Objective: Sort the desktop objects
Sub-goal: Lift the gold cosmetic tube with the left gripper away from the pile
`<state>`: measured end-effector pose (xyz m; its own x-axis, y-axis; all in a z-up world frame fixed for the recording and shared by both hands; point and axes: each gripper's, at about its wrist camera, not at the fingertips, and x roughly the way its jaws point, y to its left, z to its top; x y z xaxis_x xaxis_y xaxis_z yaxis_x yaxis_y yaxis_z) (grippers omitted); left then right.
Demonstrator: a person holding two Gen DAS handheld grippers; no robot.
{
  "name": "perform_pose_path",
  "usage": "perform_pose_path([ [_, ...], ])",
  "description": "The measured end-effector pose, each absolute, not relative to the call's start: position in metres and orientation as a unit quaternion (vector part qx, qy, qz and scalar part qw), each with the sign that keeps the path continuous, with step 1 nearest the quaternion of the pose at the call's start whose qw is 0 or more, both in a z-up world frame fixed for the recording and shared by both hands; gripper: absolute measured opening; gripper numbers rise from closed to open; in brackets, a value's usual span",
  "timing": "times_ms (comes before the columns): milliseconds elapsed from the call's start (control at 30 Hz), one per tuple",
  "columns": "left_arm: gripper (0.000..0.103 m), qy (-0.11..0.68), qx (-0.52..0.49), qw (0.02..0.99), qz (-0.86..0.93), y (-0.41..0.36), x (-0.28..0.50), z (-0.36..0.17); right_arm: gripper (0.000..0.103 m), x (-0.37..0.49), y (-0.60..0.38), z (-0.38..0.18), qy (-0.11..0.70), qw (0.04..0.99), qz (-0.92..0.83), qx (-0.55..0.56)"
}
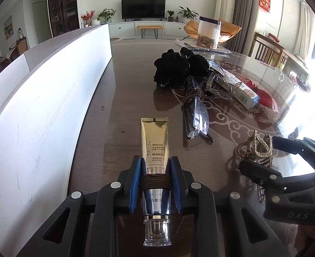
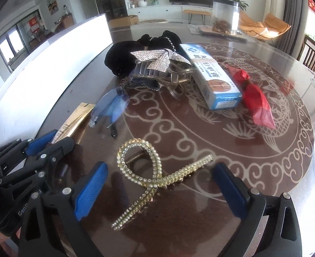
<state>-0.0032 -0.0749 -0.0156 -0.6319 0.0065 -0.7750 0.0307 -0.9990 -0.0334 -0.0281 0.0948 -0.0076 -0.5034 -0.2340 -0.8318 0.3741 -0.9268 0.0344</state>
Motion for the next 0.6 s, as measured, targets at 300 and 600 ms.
perform_pose_path([
  [300, 0.027, 0.014, 0.422, -0.015, -0.906, -0.058, 0.021, -0.017, 0.072, 0.000, 0.178, -0.009, 0.090, 0.173, -0.874, 0.444],
  [600, 0.059, -0.003, 0.426, -0.021, -0.904, -0.048, 0.024, -0.018, 0.101, 0.006, 0.174, -0.013, 0.116, 0.208, -0.858, 0.456],
])
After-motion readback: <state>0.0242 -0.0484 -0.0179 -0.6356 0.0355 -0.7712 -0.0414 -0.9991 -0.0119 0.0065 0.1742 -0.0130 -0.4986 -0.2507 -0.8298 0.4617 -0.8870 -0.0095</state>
